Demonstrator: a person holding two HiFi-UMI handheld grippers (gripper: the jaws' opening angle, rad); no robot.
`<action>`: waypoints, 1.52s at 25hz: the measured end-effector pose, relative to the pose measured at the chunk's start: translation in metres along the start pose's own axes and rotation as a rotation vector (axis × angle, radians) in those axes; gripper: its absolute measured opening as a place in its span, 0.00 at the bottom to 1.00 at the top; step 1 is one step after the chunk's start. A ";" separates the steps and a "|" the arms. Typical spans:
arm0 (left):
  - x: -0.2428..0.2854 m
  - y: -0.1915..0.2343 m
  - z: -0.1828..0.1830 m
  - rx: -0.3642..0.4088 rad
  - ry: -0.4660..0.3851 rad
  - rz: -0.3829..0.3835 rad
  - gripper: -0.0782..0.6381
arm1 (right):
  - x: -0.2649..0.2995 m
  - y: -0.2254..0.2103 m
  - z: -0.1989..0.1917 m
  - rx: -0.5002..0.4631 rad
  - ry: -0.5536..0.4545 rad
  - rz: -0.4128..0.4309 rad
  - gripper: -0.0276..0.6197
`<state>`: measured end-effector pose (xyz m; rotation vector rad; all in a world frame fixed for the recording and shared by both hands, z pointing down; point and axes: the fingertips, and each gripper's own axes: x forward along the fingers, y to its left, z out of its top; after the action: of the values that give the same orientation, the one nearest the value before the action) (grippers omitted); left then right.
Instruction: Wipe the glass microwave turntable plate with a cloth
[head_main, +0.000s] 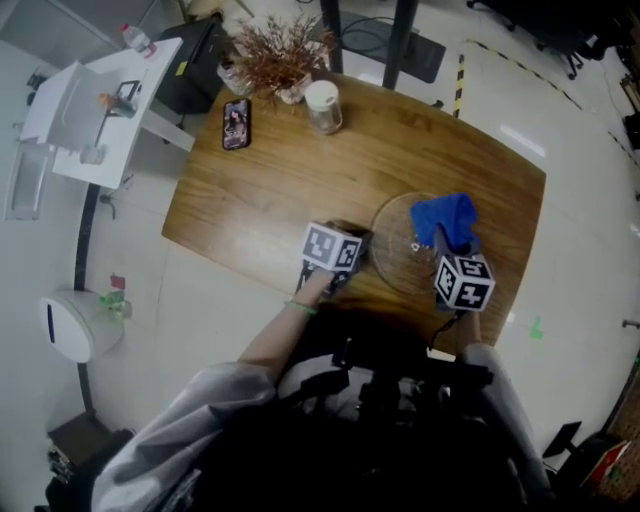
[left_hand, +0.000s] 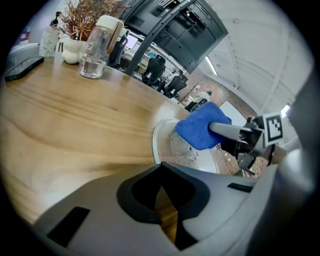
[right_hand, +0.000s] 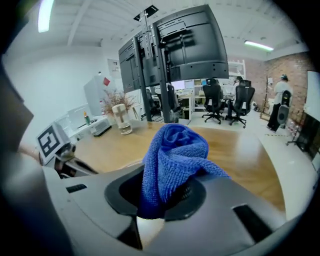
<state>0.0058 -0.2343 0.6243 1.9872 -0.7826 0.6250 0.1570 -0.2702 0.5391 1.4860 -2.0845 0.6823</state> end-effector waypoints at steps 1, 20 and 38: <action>0.000 0.000 0.000 0.001 0.000 0.002 0.10 | 0.004 -0.011 0.007 0.013 -0.015 -0.030 0.17; 0.001 0.005 -0.001 -0.028 0.015 -0.027 0.10 | -0.009 0.041 -0.056 0.096 0.065 0.058 0.17; 0.002 0.006 0.000 -0.059 0.027 -0.052 0.10 | -0.052 0.079 -0.074 0.019 0.086 0.153 0.17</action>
<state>0.0026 -0.2371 0.6288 1.9352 -0.7228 0.5912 0.1045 -0.1632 0.5528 1.2938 -2.1463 0.8109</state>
